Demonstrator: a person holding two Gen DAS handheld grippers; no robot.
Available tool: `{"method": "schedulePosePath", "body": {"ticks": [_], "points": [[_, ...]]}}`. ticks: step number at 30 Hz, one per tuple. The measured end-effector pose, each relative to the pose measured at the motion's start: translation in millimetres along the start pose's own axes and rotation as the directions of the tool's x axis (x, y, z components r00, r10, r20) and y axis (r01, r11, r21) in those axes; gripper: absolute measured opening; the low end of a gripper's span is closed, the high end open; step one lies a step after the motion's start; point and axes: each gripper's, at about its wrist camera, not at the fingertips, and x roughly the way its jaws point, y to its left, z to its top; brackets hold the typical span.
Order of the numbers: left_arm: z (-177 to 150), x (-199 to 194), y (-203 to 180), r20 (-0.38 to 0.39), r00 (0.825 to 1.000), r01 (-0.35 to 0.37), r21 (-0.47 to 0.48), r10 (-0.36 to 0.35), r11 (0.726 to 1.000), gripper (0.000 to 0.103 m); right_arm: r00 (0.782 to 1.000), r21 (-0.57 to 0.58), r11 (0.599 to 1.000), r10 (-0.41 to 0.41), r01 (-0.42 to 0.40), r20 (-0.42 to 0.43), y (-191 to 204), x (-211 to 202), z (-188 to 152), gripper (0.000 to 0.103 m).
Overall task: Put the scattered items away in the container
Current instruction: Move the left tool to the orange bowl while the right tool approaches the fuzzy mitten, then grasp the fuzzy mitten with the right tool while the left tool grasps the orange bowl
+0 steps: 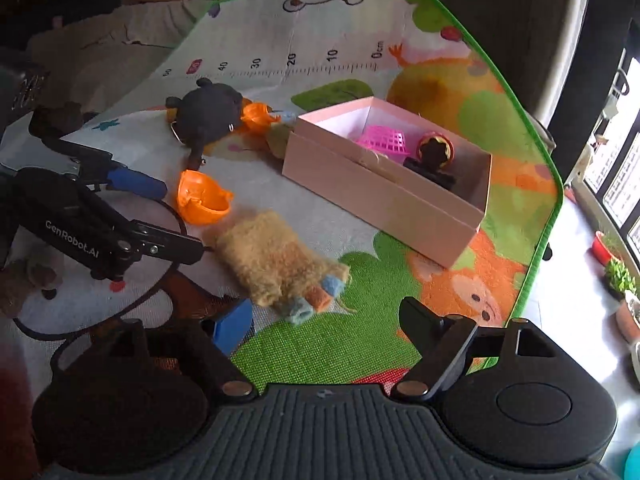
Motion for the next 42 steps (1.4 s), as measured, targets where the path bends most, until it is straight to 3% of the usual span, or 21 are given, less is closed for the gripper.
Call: {"method": "schedulePosePath", "body": {"ticks": [5, 9, 13, 17, 23, 33, 38, 42], "points": [[-0.2, -0.8, 0.5, 0.007, 1.000, -0.018, -0.013, 0.018, 1.000, 0.101, 0.997, 0.025, 0.997, 0.074, -0.073, -0.017, -3.0, 25.2, 14.4, 0.083], [-2.5, -10.4, 9.4, 0.064, 0.991, -0.108, -0.105, 0.115, 0.989, 0.101, 0.995, -0.002, 0.995, 0.097, -0.097, -0.037, 2.6, 50.3, 19.0, 0.083], [-1.9, -11.5, 16.3, 0.066, 0.990, -0.110, -0.148, 0.121, 0.983, 0.101, 0.989, 0.014, 0.990, 0.138, -0.138, -0.053, 1.5, 69.3, 27.9, 0.083], [-0.9, -9.0, 14.8, 0.051, 0.992, -0.109, -0.136, 0.116, 0.985, 0.101, 0.982, 0.109, 0.980, 0.174, -0.166, -0.070, -4.8, 75.0, 28.1, 0.071], [-2.4, -8.4, 16.6, 0.048, 0.993, -0.102, -0.144, 0.110, 0.984, 0.101, 0.990, 0.128, 0.985, 0.123, -0.113, -0.074, -0.9, 63.3, 21.3, 0.056], [-2.7, -6.8, 14.0, 0.040, 0.994, -0.100, -0.127, 0.106, 0.987, 0.101, 0.997, 0.250, 0.968, 0.001, 0.019, -0.081, 11.3, 24.2, -11.8, 0.056], [1.6, 0.0, 2.3, 0.002, 0.995, -0.095, -0.041, 0.096, 0.995, 0.101, 0.995, 0.297, 0.949, -0.098, 0.101, -0.027, 18.3, 13.8, -32.4, 0.074], [7.7, 7.3, -12.9, -0.010, 0.997, -0.081, 0.084, 0.082, 0.993, 0.101, 0.995, 0.346, 0.933, -0.092, 0.100, -0.039, 10.5, 16.4, -32.2, 0.081]]}}
